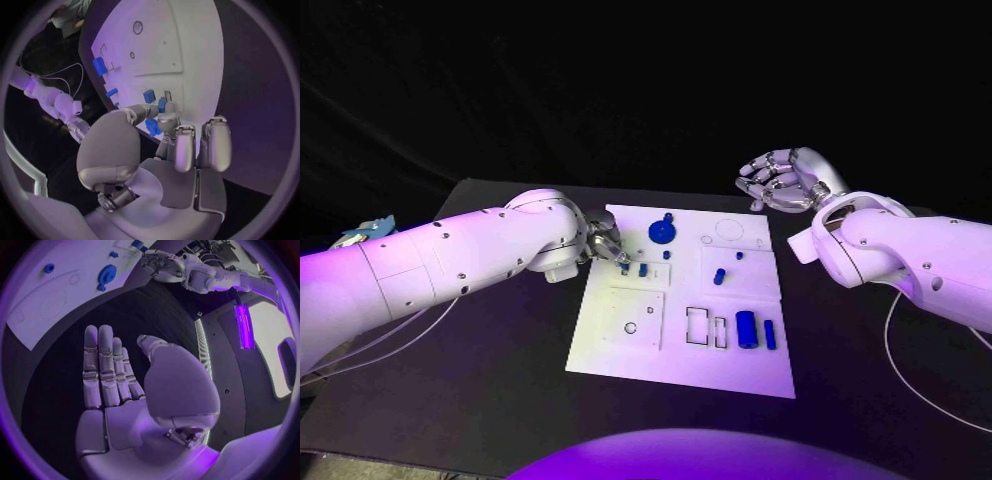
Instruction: Assemble the parts on the task board
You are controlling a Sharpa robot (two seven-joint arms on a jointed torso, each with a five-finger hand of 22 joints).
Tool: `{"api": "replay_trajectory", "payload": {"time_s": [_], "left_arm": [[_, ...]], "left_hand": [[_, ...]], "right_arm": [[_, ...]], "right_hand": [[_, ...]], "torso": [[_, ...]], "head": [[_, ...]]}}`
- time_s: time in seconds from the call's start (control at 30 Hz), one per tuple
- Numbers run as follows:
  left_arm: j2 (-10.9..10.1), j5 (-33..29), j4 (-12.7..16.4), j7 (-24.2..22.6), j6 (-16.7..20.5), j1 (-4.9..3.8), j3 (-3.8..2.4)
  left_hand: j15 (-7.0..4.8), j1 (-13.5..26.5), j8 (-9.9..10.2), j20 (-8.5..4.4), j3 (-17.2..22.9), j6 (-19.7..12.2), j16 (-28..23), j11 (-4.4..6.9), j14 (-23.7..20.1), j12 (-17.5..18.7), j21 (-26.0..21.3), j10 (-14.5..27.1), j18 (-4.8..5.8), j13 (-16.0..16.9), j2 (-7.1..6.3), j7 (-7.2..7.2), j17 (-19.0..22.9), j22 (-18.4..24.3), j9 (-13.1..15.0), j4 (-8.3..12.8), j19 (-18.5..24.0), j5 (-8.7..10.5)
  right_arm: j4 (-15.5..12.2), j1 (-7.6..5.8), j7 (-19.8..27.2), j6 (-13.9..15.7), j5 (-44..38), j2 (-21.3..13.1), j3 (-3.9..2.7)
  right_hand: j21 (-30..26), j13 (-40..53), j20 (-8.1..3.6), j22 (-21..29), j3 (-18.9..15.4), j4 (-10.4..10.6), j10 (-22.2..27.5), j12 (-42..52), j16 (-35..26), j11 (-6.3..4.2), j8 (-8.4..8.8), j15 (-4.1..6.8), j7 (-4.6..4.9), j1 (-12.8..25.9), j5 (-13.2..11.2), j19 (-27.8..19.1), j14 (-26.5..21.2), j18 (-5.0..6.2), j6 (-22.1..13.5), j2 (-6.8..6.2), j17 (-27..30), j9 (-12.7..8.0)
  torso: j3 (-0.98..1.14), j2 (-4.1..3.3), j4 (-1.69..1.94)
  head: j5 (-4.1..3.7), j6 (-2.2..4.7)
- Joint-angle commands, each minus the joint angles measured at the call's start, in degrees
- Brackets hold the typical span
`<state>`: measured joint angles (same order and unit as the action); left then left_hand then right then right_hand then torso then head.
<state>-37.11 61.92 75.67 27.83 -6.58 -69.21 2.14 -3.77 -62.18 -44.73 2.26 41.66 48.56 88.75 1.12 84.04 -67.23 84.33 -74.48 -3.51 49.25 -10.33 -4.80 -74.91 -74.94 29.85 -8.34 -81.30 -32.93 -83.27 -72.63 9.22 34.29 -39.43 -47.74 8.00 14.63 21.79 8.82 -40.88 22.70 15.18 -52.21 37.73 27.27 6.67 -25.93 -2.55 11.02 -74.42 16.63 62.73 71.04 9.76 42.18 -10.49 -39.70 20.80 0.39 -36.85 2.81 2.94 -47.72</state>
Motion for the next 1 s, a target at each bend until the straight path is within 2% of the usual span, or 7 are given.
{"api": "replay_trajectory", "payload": {"time_s": [0.03,0.4,1.0], "left_arm": [[0.3,2.3,-0.2,1.0,-1.4,0.01,-0.01],[0.9,3.0,-0.9,1.4,-3.8,0.05,0.0],[1.0,2.5,-0.6,0.7,-4.7,0.34,0.0]], "left_hand": [[-0.47,-0.2,-0.3,-0.05,9.1,1.6,0.2,-0.12,5.4,-0.3,0.3,-0.4,0.42,0.0,0.55,1.33,-12.7,-2.2,3.0,9.5,-0.3,0.2],[-0.52,0.0,-0.5,-0.09,8.9,1.7,0.4,-0.03,5.5,-0.4,0.4,-0.6,0.44,0.0,0.59,1.44,-13.2,-2.2,3.1,9.6,-0.3,0.2],[-0.55,0.1,-0.6,-0.12,8.9,1.7,0.4,0.02,5.5,-0.1,0.3,-0.5,0.43,-0.4,0.7,1.49,-13.2,-2.2,3.1,9.6,-0.3,0.2]], "right_arm": [[-0.1,0.05,0.3,-0.7,-0.1,0.0,-0.01],[-0.1,0.06,0.4,-0.7,-0.1,0.0,-0.01],[-0.1,0.11,0.6,-0.4,0.0,0.1,-0.01]], "right_hand": [[-0.4,0.0,0.02,0.0,-0.3,0.0,0.0,0.3,-0.2,0.15,-0.29,-0.14,0.27,0.2,0.2,0.2,0.4,0.65,-0.4,0.21,0.0,-0.1],[-0.4,0.0,0.02,0.0,-0.3,0.0,0.0,0.3,-0.2,0.15,-0.29,-0.14,0.27,0.2,0.2,0.2,0.4,0.65,-0.4,0.21,0.0,-0.1],[-0.4,0.0,0.02,0.0,-0.3,0.0,0.0,0.3,-0.2,0.15,-0.29,-0.14,0.27,0.2,0.2,0.2,0.4,0.65,-0.4,0.21,0.0,-0.1]], "torso": [[0.01,-0.01,-0.01],[0.02,-0.02,-0.01],[0.06,-0.01,0.04]], "head": [[0.02,-0.08],[-0.01,-0.29],[0.11,-0.53]]}}
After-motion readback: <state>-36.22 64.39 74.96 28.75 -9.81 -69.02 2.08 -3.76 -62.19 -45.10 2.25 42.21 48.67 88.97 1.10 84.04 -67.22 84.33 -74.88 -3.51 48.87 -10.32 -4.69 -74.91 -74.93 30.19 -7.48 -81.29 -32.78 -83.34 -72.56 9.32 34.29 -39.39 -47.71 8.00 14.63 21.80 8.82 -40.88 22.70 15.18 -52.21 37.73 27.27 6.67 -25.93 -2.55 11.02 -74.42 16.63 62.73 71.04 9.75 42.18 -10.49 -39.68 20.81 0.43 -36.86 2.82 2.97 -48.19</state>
